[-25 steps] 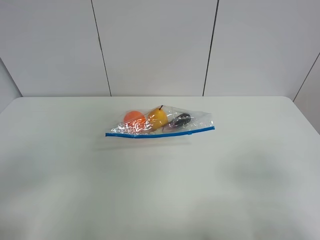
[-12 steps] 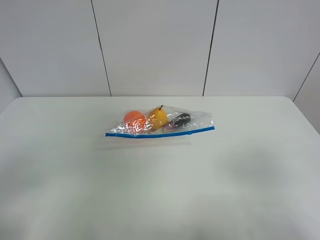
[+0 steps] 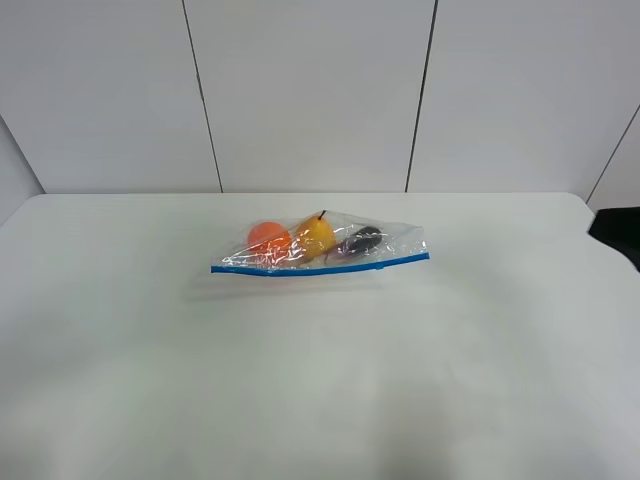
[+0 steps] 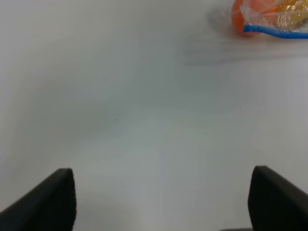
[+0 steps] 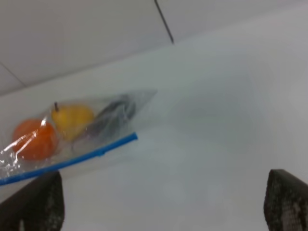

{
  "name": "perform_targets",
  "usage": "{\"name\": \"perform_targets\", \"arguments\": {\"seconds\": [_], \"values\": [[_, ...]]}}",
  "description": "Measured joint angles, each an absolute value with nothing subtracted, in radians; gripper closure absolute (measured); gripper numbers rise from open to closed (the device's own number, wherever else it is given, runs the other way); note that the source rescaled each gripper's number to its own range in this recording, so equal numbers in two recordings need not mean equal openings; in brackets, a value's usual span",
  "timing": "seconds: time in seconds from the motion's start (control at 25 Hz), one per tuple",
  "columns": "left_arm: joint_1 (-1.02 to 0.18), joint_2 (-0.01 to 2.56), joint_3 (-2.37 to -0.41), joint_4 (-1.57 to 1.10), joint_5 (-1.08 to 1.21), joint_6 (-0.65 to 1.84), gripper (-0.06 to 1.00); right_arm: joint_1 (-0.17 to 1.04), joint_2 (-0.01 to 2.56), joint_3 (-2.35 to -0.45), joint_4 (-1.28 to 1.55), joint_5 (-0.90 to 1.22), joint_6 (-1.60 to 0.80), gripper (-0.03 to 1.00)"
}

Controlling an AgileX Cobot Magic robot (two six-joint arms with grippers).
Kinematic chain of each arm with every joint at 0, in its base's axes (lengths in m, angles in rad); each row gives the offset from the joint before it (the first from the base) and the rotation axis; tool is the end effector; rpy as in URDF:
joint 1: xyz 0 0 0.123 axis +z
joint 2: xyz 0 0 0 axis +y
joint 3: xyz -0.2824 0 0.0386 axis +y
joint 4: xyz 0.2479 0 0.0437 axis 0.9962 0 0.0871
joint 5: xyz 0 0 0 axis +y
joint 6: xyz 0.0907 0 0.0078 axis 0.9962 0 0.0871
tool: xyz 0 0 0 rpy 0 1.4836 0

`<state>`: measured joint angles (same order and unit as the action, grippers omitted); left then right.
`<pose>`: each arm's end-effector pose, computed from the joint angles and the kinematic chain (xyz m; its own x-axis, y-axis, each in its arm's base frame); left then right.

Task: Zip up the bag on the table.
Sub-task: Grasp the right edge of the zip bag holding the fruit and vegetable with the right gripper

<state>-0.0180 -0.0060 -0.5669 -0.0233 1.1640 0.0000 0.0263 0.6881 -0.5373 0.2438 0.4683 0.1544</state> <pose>-0.0184 -0.0016 0.2870 -0.4830 -0.0005 -0.8756 0.0323 0.9993 -0.0184 0.1362 0.0135 0.2931 -0.5065 0.3489 -0.7885 0.0685 0.9279 0.3665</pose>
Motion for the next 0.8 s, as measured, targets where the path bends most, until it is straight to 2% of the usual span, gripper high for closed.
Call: {"name": "perform_targets", "arguments": {"seconds": [0.12,0.4,0.52,0.8], "values": [[-0.018,-0.006,-0.567,-0.023,1.164,0.000,0.00,0.026,0.904,-0.569,0.387,0.426,0.063,0.01],[-0.018,-0.006,-0.567,-0.023,1.164,0.000,0.00,0.026,1.271,-0.698,0.795,0.421,-0.340,0.01],[-0.018,-0.006,-0.567,-0.023,1.164,0.000,0.00,0.026,1.368,-0.768,0.918,0.471,-0.485,0.01],[-0.018,-0.006,-0.567,-0.023,1.163,0.000,0.00,0.026,1.502,-0.835,1.094,0.512,-0.624,0.01]]}}
